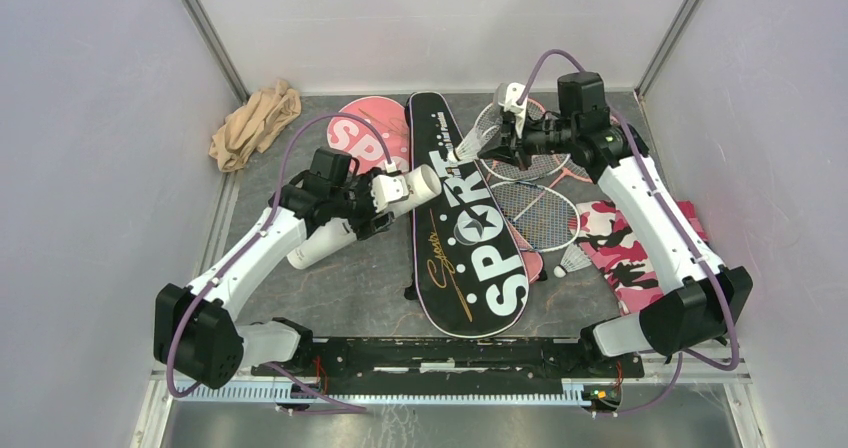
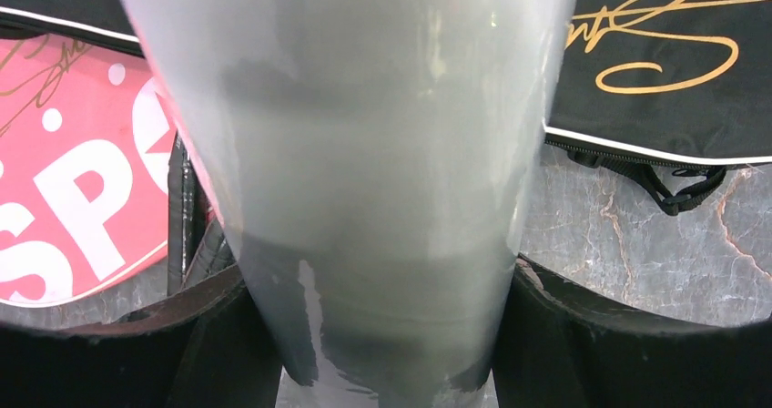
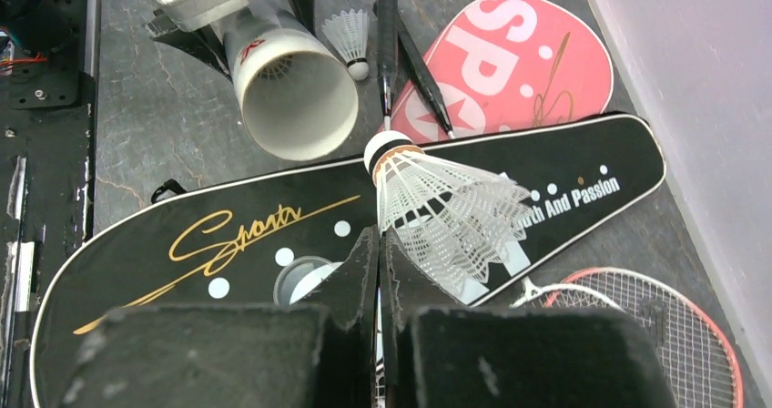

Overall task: Pack up the badminton gear
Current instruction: Place the shuttlecock at the shuttle tube.

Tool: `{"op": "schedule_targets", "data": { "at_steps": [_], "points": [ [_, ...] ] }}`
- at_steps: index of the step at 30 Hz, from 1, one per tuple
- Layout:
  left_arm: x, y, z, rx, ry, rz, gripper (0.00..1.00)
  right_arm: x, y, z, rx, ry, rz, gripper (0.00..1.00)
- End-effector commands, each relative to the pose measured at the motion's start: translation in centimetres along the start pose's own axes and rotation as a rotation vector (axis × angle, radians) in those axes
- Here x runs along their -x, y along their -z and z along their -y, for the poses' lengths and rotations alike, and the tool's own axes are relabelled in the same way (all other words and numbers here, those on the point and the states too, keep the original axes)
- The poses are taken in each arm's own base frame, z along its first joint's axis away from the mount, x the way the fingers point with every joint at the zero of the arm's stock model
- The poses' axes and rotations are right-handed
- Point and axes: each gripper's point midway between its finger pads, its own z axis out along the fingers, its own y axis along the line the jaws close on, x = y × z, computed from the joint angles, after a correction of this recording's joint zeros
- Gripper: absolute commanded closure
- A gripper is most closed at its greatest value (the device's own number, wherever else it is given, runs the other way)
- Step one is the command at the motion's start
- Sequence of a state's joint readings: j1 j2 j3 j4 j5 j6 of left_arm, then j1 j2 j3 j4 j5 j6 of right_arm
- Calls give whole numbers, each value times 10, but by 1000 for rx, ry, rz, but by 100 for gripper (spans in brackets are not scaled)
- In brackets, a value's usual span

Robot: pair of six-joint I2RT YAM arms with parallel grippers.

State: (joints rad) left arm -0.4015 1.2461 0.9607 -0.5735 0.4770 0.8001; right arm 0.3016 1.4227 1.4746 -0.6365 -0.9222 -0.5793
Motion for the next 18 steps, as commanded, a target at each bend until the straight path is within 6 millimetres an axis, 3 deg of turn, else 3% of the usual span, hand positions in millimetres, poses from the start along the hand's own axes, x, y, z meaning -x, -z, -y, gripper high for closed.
{"op": "schedule_targets", "data": {
  "at_steps": [1,5,10,18],
  "points": [
    [25,-1,-3,6,-10,112,85,22,-3,-2,-22,59,34,100],
    [29,-1,-3,14,-16,144,86,18,-10,-12,8,70,13,100],
    [33,1,-3,36,-23,178,97,15,-16,-23,48,70,11,100],
    [35,1,-4,46,-8,195,98,2,-24,-39,98,61,-16,100]
  ]
}}
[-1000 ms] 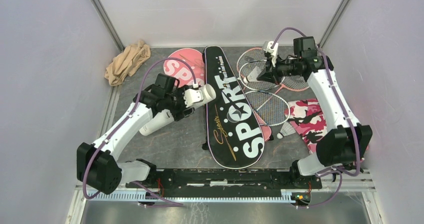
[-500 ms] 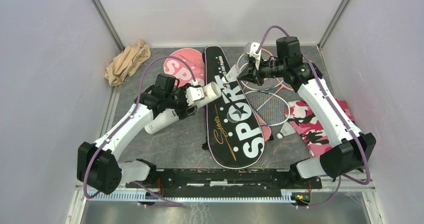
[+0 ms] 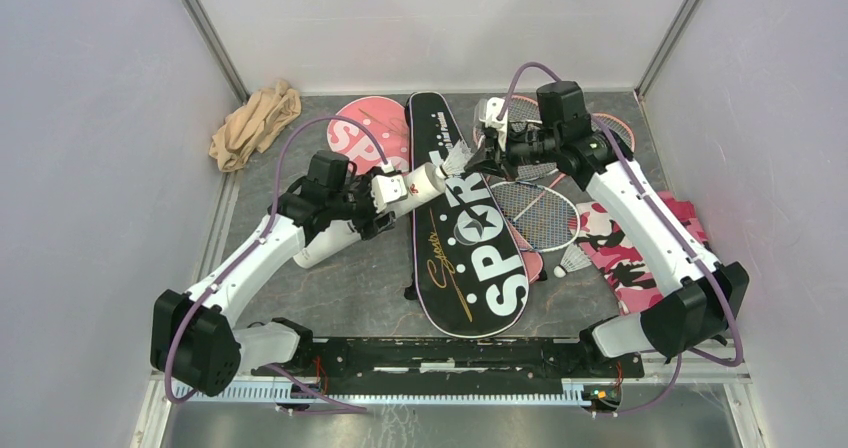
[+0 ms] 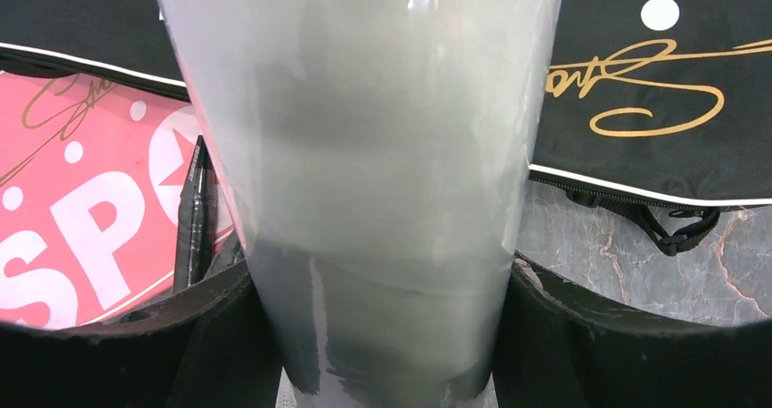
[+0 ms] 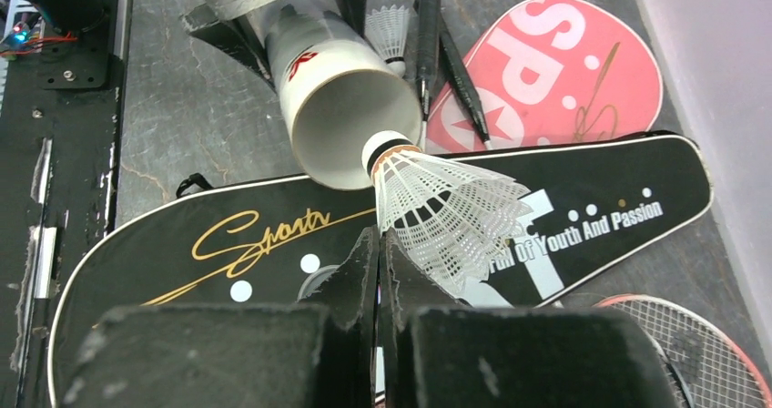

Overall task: Pack up the badminton gear
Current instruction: Place the shuttlecock at the shuttle tube.

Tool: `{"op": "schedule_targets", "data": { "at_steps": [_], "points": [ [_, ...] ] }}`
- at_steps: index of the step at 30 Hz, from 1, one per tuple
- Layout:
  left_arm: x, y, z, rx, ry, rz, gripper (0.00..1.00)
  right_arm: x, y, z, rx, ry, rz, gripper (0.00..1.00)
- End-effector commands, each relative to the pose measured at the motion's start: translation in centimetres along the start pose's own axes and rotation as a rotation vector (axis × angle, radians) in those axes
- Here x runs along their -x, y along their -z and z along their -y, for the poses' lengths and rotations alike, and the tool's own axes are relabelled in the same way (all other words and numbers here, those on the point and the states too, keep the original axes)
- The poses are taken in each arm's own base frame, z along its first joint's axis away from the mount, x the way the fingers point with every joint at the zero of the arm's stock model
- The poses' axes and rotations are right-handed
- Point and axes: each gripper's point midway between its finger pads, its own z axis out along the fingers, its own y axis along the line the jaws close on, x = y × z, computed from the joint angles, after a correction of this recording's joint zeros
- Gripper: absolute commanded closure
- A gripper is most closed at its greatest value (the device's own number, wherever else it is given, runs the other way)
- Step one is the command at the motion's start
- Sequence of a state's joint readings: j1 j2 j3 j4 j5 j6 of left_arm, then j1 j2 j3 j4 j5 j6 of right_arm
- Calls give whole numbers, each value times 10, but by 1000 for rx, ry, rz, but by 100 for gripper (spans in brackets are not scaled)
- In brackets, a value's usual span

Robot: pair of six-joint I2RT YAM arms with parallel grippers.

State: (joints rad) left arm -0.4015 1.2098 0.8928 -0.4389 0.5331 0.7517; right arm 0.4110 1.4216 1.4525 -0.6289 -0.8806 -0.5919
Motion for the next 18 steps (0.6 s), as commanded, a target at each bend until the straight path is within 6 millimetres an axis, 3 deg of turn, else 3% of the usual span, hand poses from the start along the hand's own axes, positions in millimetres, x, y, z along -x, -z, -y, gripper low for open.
{"op": "schedule_targets", "data": {
  "at_steps": [1,18],
  "points": [
    [22,3,-4,23,-4,91,98,-1,-1,-13,35,20,-1,100],
    [22,3,7,-9,15,114,98,-7,-24,-45,141,24,-17,100]
  ]
}}
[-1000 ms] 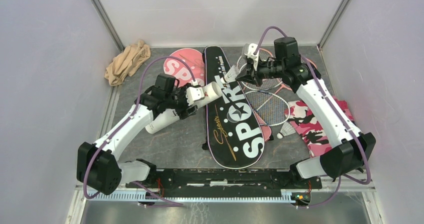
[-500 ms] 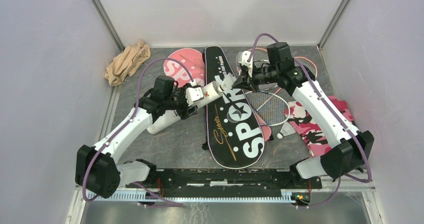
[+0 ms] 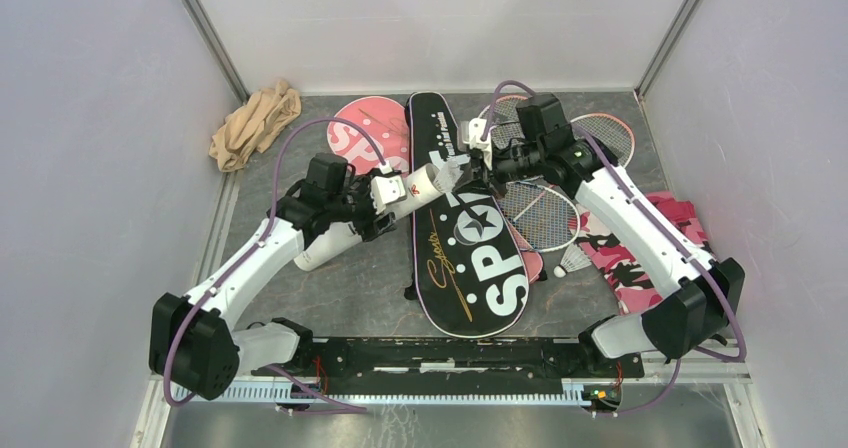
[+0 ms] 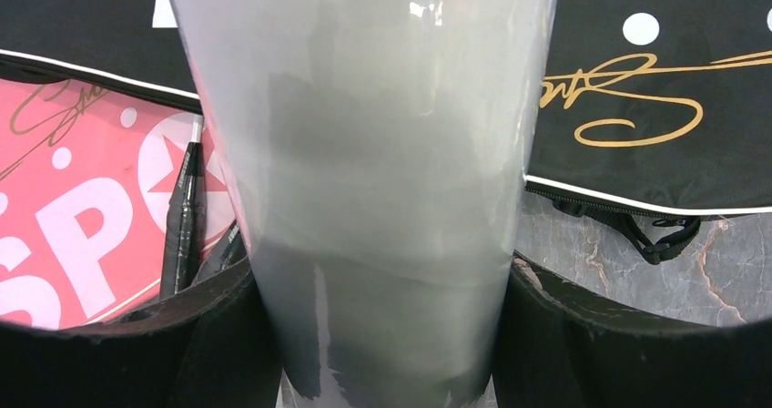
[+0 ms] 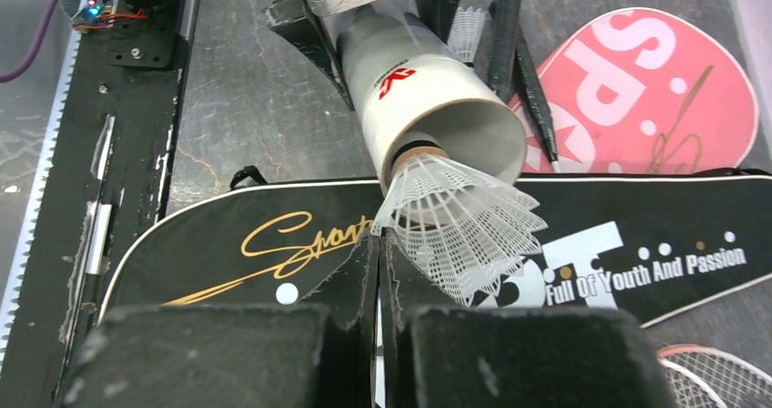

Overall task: Pack up the badminton gear
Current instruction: Place the shuttlecock at the shuttle tube.

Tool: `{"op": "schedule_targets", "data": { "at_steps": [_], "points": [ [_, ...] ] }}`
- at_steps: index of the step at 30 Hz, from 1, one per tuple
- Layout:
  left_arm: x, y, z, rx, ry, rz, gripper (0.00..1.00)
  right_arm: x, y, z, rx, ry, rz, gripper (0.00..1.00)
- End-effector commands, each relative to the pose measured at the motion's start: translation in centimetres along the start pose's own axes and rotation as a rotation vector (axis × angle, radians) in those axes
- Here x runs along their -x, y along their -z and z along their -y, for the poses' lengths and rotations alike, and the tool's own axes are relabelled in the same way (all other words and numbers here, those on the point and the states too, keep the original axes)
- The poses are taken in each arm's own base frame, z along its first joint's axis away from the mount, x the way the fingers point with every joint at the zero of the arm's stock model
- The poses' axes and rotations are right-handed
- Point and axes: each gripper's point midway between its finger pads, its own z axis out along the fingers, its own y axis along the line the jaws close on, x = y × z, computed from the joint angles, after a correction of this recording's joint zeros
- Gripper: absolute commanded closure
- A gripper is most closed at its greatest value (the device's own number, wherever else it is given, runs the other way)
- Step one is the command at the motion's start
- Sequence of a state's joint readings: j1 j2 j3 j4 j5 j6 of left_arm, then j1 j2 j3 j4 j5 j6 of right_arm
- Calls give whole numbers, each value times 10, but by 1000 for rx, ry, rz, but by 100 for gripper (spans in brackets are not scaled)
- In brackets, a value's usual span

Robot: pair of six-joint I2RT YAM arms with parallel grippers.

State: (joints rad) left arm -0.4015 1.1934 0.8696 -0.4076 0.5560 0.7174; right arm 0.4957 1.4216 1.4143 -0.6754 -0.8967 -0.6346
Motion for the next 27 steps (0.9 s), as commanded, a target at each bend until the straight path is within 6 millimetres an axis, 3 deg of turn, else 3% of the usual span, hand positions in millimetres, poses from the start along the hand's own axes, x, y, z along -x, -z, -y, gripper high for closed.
{"op": "schedule_targets", "data": {
  "at_steps": [1,13,24,27],
  "points": [
    [18,2,6,-23,-19,86,98,1,-6,-8,22,17,5,100],
    [12,2,26,-103,-90,106,98,-6,-21,-19,103,-10,20,100],
    [17,4,23,-103,-77,108,98,-5,-24,-28,146,-28,58,100],
    [18,4,23,-102,-78,109,98,-5,-28,-34,192,-40,80,95]
  ]
}}
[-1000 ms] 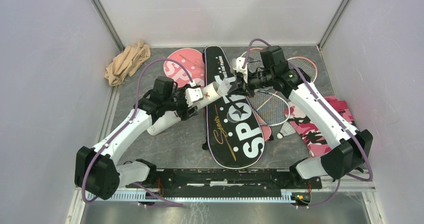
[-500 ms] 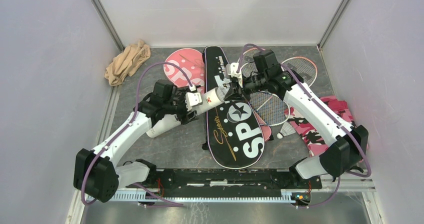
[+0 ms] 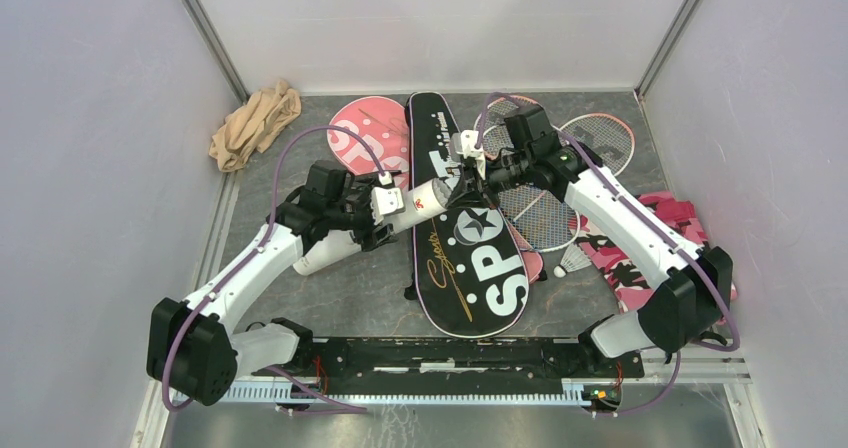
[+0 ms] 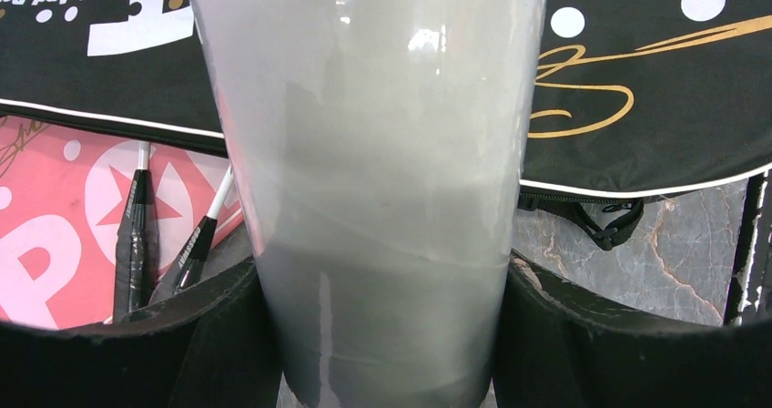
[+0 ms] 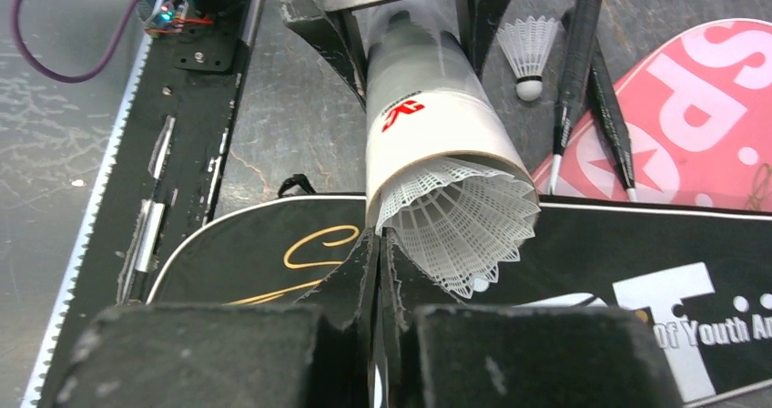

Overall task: Pack up the badminton gear
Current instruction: Place the shuttlecock at the shuttle tube.

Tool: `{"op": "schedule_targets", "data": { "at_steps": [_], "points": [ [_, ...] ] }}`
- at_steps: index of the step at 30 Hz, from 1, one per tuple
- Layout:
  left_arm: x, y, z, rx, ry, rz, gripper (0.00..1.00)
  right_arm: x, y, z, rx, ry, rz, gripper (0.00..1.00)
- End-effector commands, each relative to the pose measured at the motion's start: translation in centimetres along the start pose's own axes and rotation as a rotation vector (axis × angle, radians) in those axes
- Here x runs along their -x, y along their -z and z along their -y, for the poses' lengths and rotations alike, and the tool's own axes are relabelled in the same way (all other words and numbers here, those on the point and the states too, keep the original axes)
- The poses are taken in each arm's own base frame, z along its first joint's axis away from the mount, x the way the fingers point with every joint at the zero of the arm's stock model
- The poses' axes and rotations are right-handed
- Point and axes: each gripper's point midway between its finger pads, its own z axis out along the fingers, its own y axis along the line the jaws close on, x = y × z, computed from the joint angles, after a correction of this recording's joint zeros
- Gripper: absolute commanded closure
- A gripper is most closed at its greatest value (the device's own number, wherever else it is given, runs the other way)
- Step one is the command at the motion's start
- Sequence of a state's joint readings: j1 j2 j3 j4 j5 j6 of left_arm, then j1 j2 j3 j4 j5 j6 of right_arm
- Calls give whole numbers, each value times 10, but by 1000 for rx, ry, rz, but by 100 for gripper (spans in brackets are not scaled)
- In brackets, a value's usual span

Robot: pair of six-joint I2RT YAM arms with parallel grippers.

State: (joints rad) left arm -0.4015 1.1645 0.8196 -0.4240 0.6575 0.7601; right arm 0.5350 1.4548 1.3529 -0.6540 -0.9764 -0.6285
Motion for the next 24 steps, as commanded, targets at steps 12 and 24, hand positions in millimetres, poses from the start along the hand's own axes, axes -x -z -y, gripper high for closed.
{"op": "schedule_targets", "data": {
  "at_steps": [12,24],
  "points": [
    [18,3,-3,-3,-58,53,98,-1,-6,-26,175,66,44,45],
    [17,2,-3,1,-55,53,98,-6,-1,-22,115,109,8,26]
  ]
}}
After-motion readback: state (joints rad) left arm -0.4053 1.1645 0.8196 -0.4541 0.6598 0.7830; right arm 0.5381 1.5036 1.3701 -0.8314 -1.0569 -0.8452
